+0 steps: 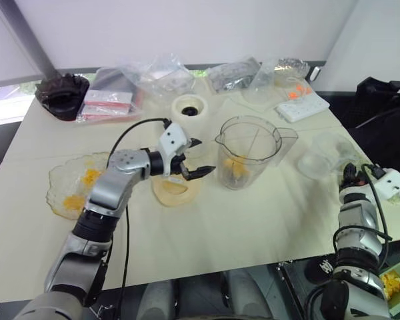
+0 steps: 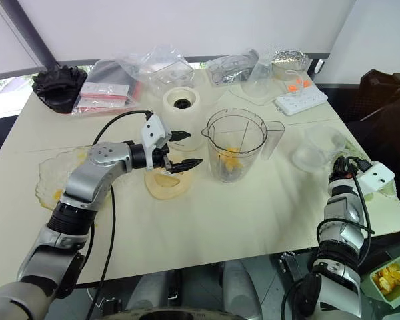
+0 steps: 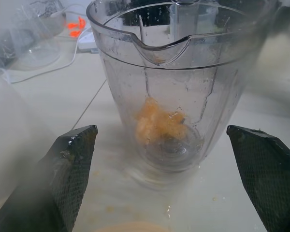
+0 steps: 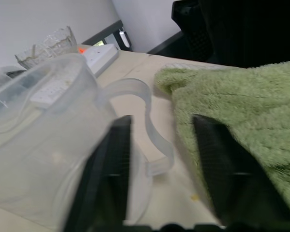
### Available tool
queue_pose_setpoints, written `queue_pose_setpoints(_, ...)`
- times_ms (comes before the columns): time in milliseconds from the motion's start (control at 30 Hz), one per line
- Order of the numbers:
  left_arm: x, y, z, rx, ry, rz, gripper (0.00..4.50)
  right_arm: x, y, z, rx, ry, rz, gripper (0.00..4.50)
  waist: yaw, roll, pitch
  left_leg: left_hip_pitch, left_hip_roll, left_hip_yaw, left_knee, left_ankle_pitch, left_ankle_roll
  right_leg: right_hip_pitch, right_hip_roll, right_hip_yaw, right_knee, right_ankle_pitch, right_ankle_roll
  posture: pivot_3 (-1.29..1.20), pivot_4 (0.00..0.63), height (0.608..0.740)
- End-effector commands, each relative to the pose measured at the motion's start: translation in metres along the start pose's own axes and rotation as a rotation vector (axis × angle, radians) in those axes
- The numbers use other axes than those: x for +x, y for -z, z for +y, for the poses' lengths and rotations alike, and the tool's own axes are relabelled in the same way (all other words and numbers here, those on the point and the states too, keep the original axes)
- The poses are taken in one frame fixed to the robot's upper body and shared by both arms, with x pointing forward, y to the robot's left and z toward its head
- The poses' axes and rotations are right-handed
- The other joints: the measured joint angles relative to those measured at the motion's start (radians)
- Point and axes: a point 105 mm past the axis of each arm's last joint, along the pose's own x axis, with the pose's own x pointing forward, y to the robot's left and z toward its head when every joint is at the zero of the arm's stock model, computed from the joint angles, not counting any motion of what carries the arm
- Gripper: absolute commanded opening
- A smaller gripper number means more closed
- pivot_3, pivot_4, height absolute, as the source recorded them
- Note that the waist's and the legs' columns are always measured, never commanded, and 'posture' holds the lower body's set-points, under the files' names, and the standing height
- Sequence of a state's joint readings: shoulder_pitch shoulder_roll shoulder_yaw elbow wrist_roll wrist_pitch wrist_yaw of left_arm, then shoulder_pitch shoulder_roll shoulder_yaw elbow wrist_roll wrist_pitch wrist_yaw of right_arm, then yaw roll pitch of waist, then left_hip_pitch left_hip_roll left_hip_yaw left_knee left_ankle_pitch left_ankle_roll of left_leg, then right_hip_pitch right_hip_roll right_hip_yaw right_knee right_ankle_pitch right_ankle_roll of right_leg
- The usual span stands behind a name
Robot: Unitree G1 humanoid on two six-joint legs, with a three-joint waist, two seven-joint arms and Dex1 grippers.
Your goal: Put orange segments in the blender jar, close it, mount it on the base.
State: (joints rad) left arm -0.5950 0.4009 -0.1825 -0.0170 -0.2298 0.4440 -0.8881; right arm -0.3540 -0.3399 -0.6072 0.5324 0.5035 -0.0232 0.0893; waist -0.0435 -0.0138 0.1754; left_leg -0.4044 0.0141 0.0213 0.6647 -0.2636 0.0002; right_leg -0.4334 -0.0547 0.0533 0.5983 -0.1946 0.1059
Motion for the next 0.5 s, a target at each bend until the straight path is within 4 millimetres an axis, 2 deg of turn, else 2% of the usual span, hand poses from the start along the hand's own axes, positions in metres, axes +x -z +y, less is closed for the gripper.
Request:
queue_pose_setpoints(33, 0.002, -0.012, -0.001, 0.037, 0.013, -0.037, 4.5, -0.002, -0.019, 0.001, -0.046, -0.02, -0.054, 4.11, 0.0, 0.0, 0.0, 0.0, 0.0, 0.0, 0.0, 0.0, 0.0, 0.0, 0.0, 0.0, 0.0, 0.0, 0.0, 0.0, 0.15, 0.74)
queue_pose_setpoints(67, 0.002, -0.012, 0.0, 0.037, 0.014, -0.036, 4.5, -0.003, -0.018, 0.001, -0.051, -0.02, -0.052, 4.45, 0.0, 0.0, 0.0, 0.0, 0.0, 0.0, 0.0, 0.0, 0.0, 0.0, 0.0, 0.0, 0.0, 0.0, 0.0, 0.0, 0.15, 0.74)
queue_pose_setpoints(333, 0.002, -0.011, -0.001, 0.036, 0.021, -0.035, 4.5, -0.022, -0.014, -0.007, -0.113, -0.026, -0.038, 4.45, 0.0, 0.0, 0.0, 0.0, 0.0, 0.0, 0.0, 0.0, 0.0, 0.0, 0.0, 0.0, 0.0, 0.0, 0.0, 0.0, 0.15, 0.74)
queue_pose_setpoints(500, 0.001, -0.009, 0.002, 0.042, 0.027, -0.021, 4.5, -0.058, -0.009, -0.011, -0.204, -0.086, 0.013, 4.45, 0.007, 0.001, -0.001, 0.0, 0.0, -0.001, 0.0, 0.0, 0.0, 0.0, 0.0, 0.0, 0.0, 0.0, 0.0, 0.0, 0.15, 0.74)
